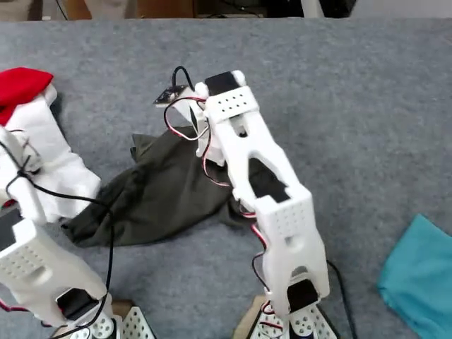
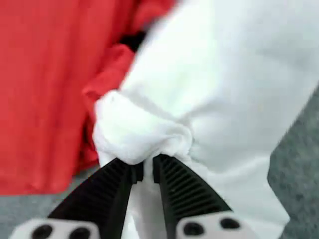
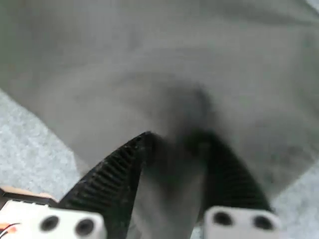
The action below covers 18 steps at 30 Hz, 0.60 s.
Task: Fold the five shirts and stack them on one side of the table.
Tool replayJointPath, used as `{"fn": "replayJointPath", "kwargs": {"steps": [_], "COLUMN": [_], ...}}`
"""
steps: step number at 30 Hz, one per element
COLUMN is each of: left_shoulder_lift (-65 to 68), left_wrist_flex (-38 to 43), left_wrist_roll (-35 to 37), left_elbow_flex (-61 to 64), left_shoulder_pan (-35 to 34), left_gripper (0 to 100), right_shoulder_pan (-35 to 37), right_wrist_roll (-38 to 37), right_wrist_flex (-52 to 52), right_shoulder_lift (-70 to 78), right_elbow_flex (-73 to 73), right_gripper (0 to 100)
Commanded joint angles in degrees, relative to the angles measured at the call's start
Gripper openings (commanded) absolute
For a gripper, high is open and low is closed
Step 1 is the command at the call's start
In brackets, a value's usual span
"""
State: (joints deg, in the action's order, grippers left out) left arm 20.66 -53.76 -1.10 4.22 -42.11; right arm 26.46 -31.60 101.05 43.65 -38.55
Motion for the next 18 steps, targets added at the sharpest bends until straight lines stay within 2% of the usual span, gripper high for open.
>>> {"fn": "replayJointPath", "kwargs": {"steps": [1, 4, 8, 12, 18], "left_shoulder_lift": [0.4, 0.5, 0.5, 0.1, 0.0], "left_wrist_flex": [1.2, 1.1, 0.9, -3.1, -10.5], "left_wrist_roll": [-2.5, -6.3, -6.6, -6.9, -6.9], "left_elbow_flex": [-9.1, -15.6, -20.1, -20.7, -20.8], "left_shoulder_pan": [-6.0, -8.9, -11.2, -11.1, -10.8], "left_gripper": [2, 2, 2, 2, 2], "right_shoulder_pan": [-1.8, -5.6, -12.0, -18.2, -26.2], "right_wrist_roll": [0.4, 0.4, 0.1, -0.1, -4.4], "right_wrist_flex": [0.9, 0.9, 1.0, 1.0, 1.1], "right_shoulder_lift": [2.8, 3.3, 3.3, 3.3, 3.2], "right_elbow_flex": [-5.6, -8.4, -14.5, -20.4, -25.5], "right_gripper": [1.3, 0.4, 0.5, 0.5, 0.5]}}
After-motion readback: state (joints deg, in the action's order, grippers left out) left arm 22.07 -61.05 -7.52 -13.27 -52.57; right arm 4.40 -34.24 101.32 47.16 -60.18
